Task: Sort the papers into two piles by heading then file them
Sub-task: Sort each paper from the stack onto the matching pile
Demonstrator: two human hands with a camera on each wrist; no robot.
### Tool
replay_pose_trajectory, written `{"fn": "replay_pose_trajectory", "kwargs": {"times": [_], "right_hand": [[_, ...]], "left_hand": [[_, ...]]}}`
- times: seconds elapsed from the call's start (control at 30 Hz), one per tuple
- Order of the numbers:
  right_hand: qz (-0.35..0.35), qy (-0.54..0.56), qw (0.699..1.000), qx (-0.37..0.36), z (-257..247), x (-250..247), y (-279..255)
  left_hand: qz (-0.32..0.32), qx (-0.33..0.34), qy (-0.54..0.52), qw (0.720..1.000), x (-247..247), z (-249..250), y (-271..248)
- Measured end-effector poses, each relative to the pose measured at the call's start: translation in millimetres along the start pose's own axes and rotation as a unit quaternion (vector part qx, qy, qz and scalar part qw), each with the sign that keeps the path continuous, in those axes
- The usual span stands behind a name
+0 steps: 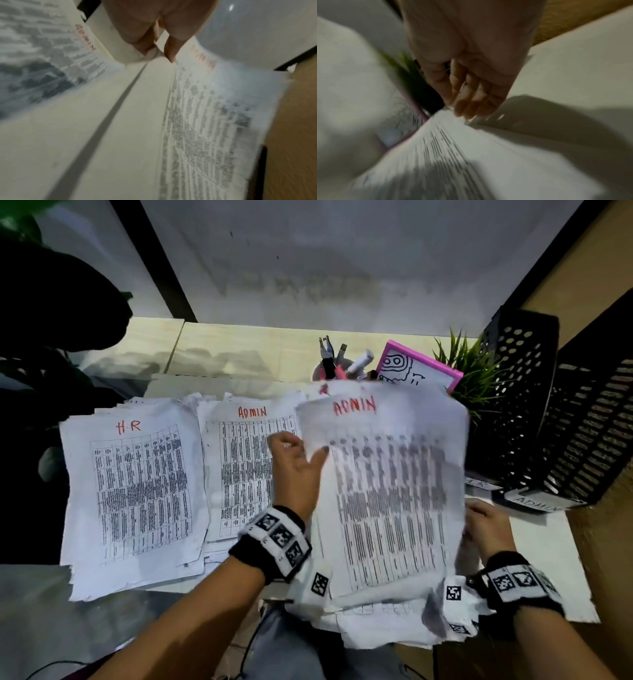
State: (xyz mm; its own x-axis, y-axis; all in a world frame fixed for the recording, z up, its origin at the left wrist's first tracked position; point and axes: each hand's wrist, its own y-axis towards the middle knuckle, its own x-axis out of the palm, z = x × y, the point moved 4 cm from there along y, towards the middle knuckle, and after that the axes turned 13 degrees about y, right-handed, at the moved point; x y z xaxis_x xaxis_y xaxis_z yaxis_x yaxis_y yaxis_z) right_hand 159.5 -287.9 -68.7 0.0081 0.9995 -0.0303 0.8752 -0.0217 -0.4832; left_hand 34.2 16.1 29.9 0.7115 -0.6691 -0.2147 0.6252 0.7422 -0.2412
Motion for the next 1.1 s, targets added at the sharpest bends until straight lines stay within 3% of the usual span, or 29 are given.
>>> {"fn": "replay_pose_trajectory", "kwargs": {"times": [0.13, 0.3, 0.43, 0.53, 0.63, 0.73, 0.83, 0.9, 0.97, 1.1], "right_hand": [[0.020, -0.218, 0.976, -0.008, 21, 10, 8], [0.053, -0.315, 0.947, -0.046, 20, 32, -1], [0.069, -0.315, 0.946, -0.045, 24, 36, 0], [0.076, -0.303, 0.948, -0.058, 20, 36, -1], [0.101, -0.294, 0.947, -0.079, 16, 31, -3], [0.117, -0.302, 0.937, -0.133, 14, 26, -3], [0.132, -0.246, 0.940, -0.198, 6, 20, -6], [0.096, -0.154, 0.962, -0.205, 0, 17, -11], [0.069, -0.051, 0.983, -0.163, -3, 14, -16], [0.021, 0.074, 0.993, -0.084, 2, 12, -28]], "left_hand": [[0.116, 0.047, 0.053, 0.991, -53, 12, 40], [0.169, 0.014, 0.166, 0.972, -116, -21, 84], [0.115, -0.014, 0.278, 0.954, -137, -48, 112], [0.048, -0.025, 0.352, 0.934, -136, -55, 126], [0.021, -0.052, 0.394, 0.918, -130, -57, 129], [0.066, -0.032, 0.416, 0.907, -123, -55, 125], [0.117, 0.021, 0.371, 0.921, -101, -42, 99], [0.082, 0.076, 0.322, 0.940, -73, -37, 78], [0.009, 0.107, 0.260, 0.960, -44, -40, 59], [-0.207, 0.022, 0.209, 0.956, 9, -62, 20]]}}
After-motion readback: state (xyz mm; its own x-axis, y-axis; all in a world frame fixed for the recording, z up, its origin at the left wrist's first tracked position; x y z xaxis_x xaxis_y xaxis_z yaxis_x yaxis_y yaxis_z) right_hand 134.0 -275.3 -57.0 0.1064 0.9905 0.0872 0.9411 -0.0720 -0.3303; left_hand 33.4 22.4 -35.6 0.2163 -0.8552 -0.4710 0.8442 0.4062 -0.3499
